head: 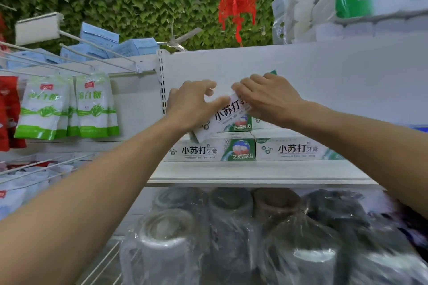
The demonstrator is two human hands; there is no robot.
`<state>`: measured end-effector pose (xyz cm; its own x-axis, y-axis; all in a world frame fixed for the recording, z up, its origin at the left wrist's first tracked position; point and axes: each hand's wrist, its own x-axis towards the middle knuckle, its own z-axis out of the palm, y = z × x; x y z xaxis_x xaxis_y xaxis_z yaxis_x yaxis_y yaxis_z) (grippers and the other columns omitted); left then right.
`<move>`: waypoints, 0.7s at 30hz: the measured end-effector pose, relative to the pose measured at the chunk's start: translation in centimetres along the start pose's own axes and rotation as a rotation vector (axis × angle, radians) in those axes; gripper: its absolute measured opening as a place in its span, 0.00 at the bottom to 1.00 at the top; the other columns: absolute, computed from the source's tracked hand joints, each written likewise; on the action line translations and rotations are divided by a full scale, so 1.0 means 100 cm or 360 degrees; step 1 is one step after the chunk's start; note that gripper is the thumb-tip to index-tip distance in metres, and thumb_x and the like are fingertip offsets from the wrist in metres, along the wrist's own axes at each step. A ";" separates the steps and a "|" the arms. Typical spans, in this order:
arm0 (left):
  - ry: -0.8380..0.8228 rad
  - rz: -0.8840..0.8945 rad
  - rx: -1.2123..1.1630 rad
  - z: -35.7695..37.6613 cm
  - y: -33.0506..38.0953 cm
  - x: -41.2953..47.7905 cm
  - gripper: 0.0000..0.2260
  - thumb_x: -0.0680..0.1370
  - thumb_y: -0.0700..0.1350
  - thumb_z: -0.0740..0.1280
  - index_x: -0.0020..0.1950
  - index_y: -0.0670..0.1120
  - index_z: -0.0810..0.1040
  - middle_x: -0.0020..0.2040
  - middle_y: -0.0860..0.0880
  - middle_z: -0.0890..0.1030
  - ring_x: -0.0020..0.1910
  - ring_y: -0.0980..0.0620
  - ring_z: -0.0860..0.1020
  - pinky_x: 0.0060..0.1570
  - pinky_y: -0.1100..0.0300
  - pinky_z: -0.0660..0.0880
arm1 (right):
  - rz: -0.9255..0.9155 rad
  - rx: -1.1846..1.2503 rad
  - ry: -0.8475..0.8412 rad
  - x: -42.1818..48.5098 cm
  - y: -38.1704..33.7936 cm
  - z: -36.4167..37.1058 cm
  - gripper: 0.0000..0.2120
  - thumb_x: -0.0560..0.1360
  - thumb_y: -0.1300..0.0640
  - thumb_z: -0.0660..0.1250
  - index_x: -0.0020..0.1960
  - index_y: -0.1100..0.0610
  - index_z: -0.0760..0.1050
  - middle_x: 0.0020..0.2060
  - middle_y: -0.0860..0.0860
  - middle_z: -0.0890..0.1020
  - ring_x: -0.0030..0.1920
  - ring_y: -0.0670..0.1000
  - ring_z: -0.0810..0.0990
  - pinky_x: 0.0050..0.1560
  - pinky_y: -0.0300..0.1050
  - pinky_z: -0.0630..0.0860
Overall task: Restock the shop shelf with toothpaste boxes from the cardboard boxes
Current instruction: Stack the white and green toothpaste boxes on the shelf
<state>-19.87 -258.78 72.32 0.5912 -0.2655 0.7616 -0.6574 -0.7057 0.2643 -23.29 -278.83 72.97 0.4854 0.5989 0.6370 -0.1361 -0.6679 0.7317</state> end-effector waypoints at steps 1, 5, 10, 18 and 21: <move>0.0116 0.0060 0.0103 0.004 0.006 0.004 0.25 0.77 0.63 0.62 0.70 0.53 0.72 0.64 0.53 0.77 0.65 0.51 0.72 0.65 0.49 0.66 | 0.0087 0.0013 -0.0076 -0.009 0.009 0.002 0.22 0.68 0.54 0.72 0.60 0.59 0.74 0.45 0.55 0.81 0.43 0.56 0.79 0.35 0.44 0.69; 0.0212 -0.0122 -0.0205 0.031 0.008 0.014 0.23 0.81 0.58 0.57 0.73 0.50 0.67 0.71 0.48 0.69 0.71 0.47 0.63 0.67 0.47 0.61 | 0.0511 0.0141 -0.0319 -0.050 0.045 0.015 0.20 0.74 0.53 0.65 0.64 0.55 0.67 0.49 0.52 0.78 0.49 0.55 0.76 0.34 0.44 0.65; -0.0192 -0.0388 -0.0339 0.067 -0.005 0.016 0.25 0.80 0.55 0.61 0.75 0.50 0.64 0.74 0.47 0.62 0.73 0.45 0.58 0.68 0.46 0.61 | 0.0573 -0.0075 -0.0578 -0.086 0.070 0.033 0.19 0.76 0.48 0.62 0.64 0.51 0.65 0.48 0.49 0.77 0.49 0.52 0.75 0.30 0.41 0.61; -0.0442 -0.0475 -0.0230 0.087 -0.020 0.019 0.31 0.78 0.52 0.65 0.78 0.50 0.58 0.77 0.49 0.56 0.75 0.41 0.56 0.71 0.46 0.58 | 0.0544 -0.0271 -0.0813 -0.091 0.069 0.057 0.17 0.79 0.52 0.59 0.67 0.49 0.64 0.51 0.48 0.76 0.52 0.50 0.74 0.25 0.42 0.51; -0.0464 -0.0479 -0.0203 0.092 -0.022 0.020 0.32 0.78 0.52 0.65 0.78 0.50 0.57 0.77 0.48 0.59 0.75 0.41 0.55 0.71 0.46 0.58 | 0.0586 -0.0204 -0.0822 -0.088 0.065 0.065 0.18 0.78 0.52 0.61 0.67 0.49 0.64 0.51 0.49 0.76 0.53 0.50 0.74 0.25 0.42 0.51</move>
<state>-12.94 -263.75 67.81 0.8603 -0.2481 0.4453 -0.4776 -0.6978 0.5338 -22.83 -291.28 70.57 0.7360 0.0295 0.6764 -0.4594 -0.7120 0.5310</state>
